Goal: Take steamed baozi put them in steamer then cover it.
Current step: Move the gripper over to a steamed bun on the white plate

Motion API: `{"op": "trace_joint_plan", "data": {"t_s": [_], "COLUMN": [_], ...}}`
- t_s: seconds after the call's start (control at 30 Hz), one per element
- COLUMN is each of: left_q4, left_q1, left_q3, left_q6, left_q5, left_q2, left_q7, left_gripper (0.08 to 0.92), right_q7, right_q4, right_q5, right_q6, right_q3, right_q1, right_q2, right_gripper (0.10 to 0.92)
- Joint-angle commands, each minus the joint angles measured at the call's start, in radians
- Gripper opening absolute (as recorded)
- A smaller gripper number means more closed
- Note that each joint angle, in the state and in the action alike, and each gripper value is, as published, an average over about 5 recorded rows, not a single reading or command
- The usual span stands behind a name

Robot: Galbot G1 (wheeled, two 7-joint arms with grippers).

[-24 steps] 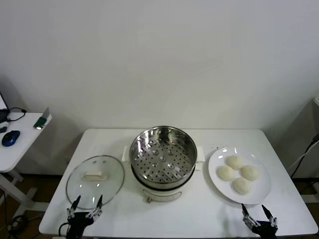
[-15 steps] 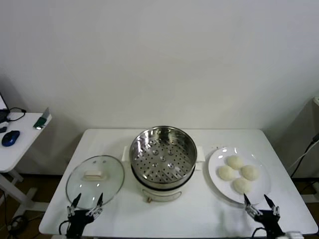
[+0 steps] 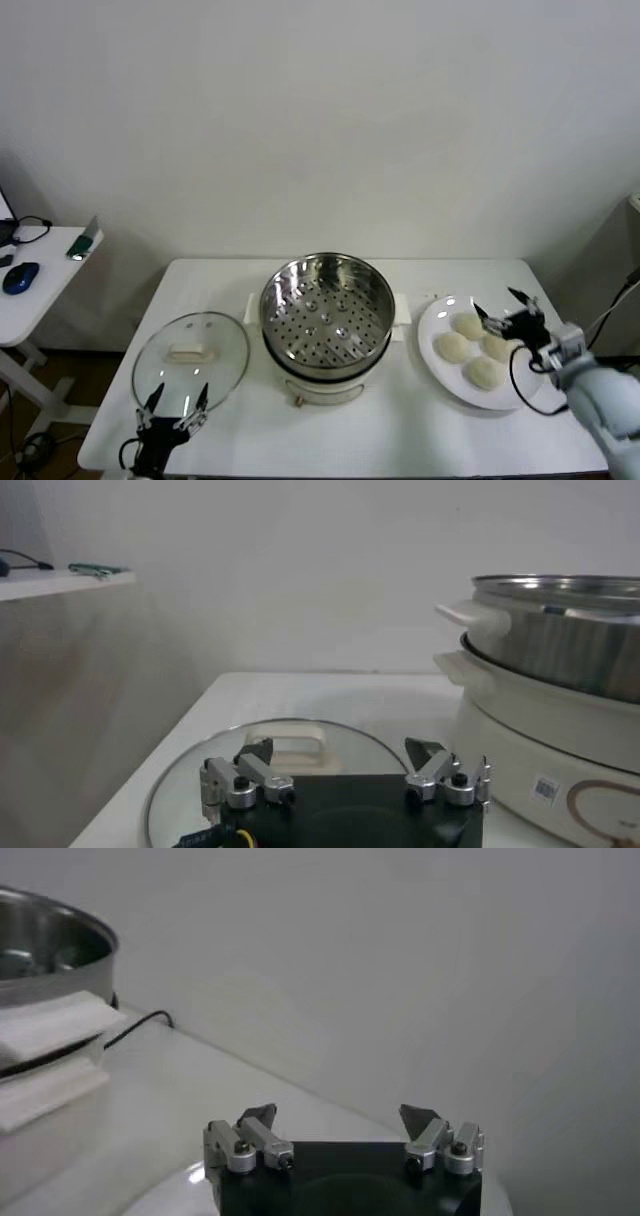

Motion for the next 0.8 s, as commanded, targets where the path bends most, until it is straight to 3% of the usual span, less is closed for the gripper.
{"op": "trace_joint_plan", "data": {"t_s": [0.03, 0.17, 0.37, 0.57, 0.8], "left_q4": [-0.006, -0.010, -0.004, -0.002, -0.002], "left_q1": [0.000, 0.000, 0.002, -0.008, -0.020], "left_q3": [-0.002, -0.007, -0.005, -0.004, -0.010], "left_q6": [0.001, 0.000, -0.005, -0.002, 0.006], "left_q5": [0.000, -0.002, -0.006, -0.010, -0.016], "left_q2": [-0.005, -0.011, -0.009, -0.007, -0.009], "left_q7": [0.000, 0.000, 0.001, 0.003, 0.006], "left_gripper": [0.823, 0.823, 0.823, 0.823, 0.823], "right_q7": [-0.358, -0.563, -0.742, -0.770, -0.734], "right_q4": [-0.209, -0.345, -0.449, -0.501, -0.583], "right_q5": [-0.148, -0.245, -0.249, -0.222, -0.199], "right_q6": [-0.002, 0.132, 0.241, 0.223, 0.187], "right_q3": [-0.650, -1.079, -1.459, -1.586, -1.486], "right_q1": [0.715, 1.115, 1.426, 1.447, 1.283], "right_q2": [-0.244, -0.232, -0.170, -0.080, 0.015], "right_gripper": [0.823, 0.823, 0.823, 0.823, 0.823]}}
